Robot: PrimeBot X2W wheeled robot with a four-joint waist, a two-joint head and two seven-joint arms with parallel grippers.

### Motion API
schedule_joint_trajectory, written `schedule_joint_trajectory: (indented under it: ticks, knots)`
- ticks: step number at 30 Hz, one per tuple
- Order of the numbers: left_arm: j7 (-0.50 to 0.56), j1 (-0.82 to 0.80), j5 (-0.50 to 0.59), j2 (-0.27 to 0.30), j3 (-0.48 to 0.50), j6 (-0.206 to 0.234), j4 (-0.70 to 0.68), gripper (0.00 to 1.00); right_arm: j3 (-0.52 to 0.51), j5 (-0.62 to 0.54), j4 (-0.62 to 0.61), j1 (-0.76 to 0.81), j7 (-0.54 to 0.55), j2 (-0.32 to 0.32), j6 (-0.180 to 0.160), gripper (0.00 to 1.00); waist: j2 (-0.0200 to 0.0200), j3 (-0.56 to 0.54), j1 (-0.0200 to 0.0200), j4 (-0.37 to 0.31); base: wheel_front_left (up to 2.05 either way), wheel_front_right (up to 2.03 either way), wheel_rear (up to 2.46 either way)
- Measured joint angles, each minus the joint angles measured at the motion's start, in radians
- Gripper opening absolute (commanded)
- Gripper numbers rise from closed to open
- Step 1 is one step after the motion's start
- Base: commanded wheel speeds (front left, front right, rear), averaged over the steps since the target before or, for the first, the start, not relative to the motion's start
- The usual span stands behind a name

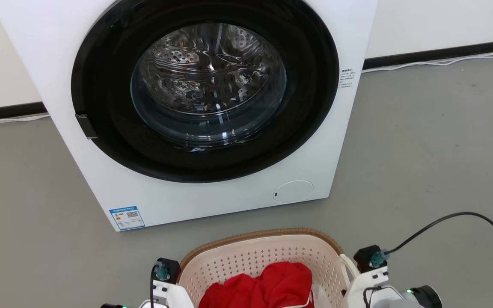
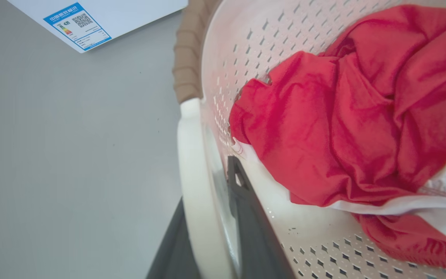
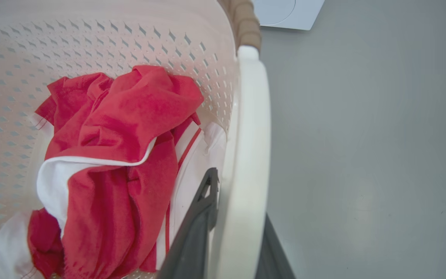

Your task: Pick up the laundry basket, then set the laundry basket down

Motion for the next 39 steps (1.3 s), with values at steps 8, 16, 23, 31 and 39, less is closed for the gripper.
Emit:
schedule_joint_trajectory:
  ticks: [8, 16, 23, 31, 39]
  knots:
    - [-0.008, -0.001, -0.022, 0.000, -0.019, 0.000, 0.004, 0.00, 0.002, 0.007, 0.002, -0.004, -0.002, 0.000, 0.000, 0.00, 0.0000, 0.000, 0.0000, 0.003, 0.00, 0.00, 0.00]
    - [-0.015, -0.004, -0.036, -0.001, -0.038, 0.001, 0.011, 0.00, 0.007, 0.007, 0.004, -0.004, -0.007, 0.000, 0.000, 0.00, 0.0000, 0.001, 0.0000, 0.001, 0.00, 0.00, 0.00]
    - [-0.016, -0.013, -0.058, -0.001, -0.056, 0.001, 0.016, 0.00, 0.008, 0.017, 0.005, -0.004, -0.009, 0.000, 0.000, 0.00, 0.0000, 0.001, 0.0000, -0.001, 0.00, 0.00, 0.00]
    - [-0.016, -0.015, -0.077, -0.001, -0.077, 0.001, 0.016, 0.00, 0.010, 0.018, 0.012, -0.005, -0.012, 0.000, 0.000, 0.00, 0.0000, -0.004, 0.0000, -0.001, 0.00, 0.00, 0.00]
    - [-0.021, -0.020, -0.088, -0.001, -0.091, 0.002, 0.016, 0.00, 0.013, 0.027, 0.017, -0.009, -0.017, 0.000, 0.000, 0.00, 0.0000, -0.008, 0.0000, -0.003, 0.00, 0.00, 0.00]
